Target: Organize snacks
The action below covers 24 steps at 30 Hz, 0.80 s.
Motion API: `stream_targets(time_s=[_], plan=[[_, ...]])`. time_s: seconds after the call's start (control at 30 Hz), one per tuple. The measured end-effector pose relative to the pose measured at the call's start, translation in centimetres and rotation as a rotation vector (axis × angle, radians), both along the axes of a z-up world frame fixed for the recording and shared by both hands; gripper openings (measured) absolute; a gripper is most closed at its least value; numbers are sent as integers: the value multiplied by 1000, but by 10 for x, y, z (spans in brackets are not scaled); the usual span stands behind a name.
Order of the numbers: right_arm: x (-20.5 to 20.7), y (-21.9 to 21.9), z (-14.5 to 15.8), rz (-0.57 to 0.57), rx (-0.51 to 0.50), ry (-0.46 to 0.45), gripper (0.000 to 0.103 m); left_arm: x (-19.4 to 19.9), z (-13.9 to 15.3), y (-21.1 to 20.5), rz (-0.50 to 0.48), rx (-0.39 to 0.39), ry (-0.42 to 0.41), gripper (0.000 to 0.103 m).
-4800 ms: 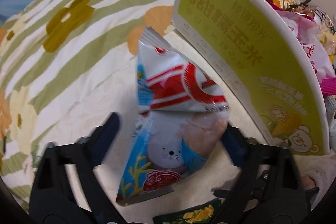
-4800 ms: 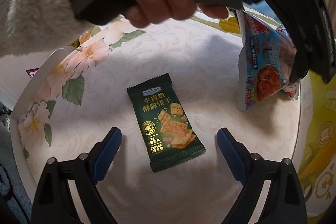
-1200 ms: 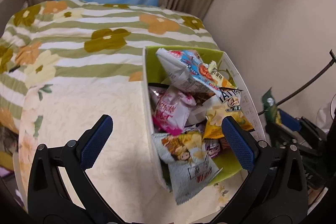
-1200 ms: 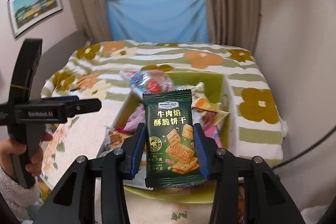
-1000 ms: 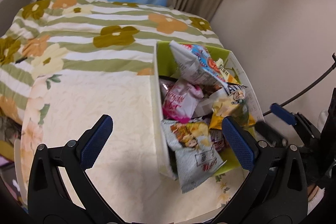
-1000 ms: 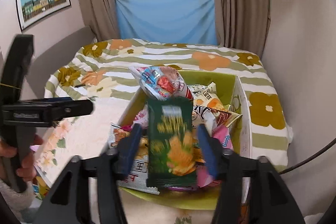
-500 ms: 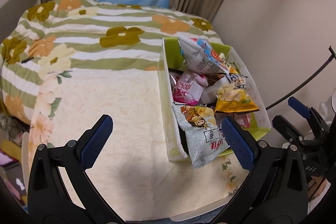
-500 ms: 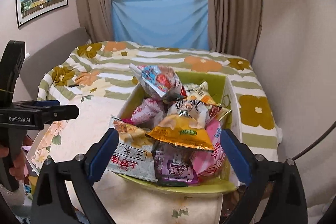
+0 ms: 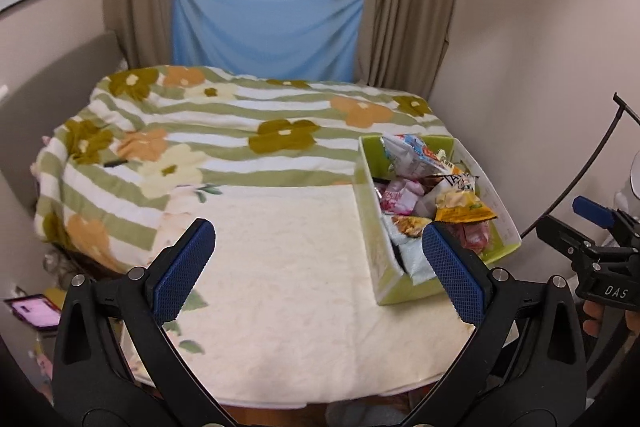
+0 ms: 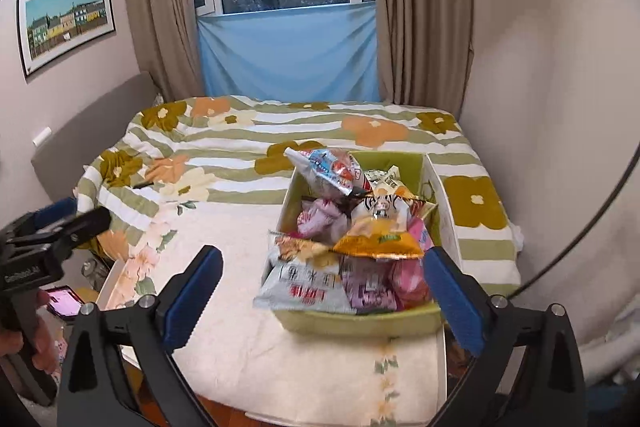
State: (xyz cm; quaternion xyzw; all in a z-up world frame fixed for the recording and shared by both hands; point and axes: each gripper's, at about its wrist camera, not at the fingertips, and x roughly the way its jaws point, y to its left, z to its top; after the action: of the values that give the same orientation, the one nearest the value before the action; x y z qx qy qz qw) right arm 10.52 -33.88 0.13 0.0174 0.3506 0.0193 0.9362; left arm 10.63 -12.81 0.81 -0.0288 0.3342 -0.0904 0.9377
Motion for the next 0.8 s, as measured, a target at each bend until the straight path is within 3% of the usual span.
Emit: stream_targets(time_s=[0.23, 0.37, 0.8], plan=[[-36, 22, 5, -38, -3, -29, 100, -44, 3, 17, 23, 75, -51, 103], [-48, 32, 5, -48, -12, -31, 100, -60, 4, 22, 26, 77, -72, 103], [-58, 38, 6, -84, -21, -46, 100, -66, 4, 23, 8, 74, -87, 103]])
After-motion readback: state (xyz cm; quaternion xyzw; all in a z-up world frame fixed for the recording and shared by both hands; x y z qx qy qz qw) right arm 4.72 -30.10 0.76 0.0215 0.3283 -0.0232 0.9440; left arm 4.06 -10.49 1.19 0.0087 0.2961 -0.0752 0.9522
